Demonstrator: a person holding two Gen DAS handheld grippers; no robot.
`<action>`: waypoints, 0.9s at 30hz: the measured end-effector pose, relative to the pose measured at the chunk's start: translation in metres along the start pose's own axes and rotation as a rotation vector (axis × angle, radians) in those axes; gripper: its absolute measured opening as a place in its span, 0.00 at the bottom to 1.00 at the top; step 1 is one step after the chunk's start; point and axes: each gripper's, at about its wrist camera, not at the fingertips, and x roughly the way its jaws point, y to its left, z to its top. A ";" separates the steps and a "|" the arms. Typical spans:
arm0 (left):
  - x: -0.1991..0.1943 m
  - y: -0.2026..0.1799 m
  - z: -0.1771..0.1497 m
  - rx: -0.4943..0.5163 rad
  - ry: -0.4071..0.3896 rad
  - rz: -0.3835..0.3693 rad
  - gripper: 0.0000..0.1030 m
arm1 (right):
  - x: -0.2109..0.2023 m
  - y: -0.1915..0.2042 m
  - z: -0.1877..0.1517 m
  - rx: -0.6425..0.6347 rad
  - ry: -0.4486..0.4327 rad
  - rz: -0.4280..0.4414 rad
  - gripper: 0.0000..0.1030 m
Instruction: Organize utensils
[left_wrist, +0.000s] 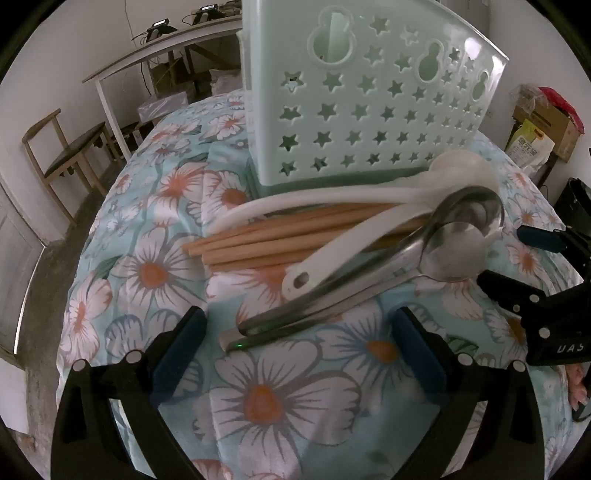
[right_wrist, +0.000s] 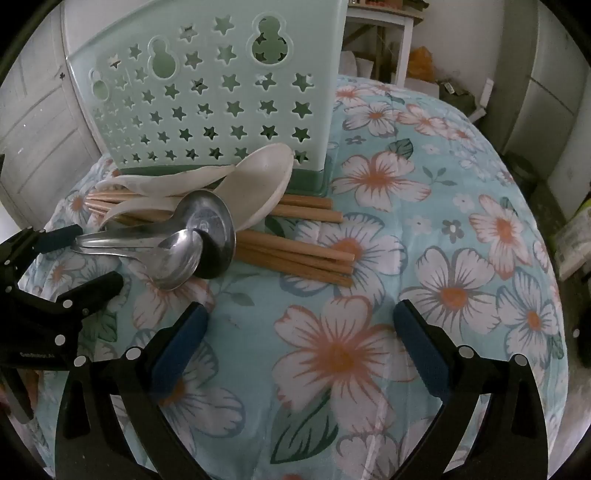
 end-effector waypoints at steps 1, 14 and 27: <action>0.000 0.000 0.000 -0.003 0.002 -0.004 0.96 | 0.000 0.000 0.000 -0.006 0.001 -0.008 0.94; 0.000 0.000 0.000 0.001 0.003 0.002 0.96 | 0.000 0.000 0.000 0.002 -0.002 0.002 0.94; 0.000 0.000 0.000 0.002 0.004 0.003 0.96 | 0.000 0.000 0.001 0.001 -0.002 0.002 0.94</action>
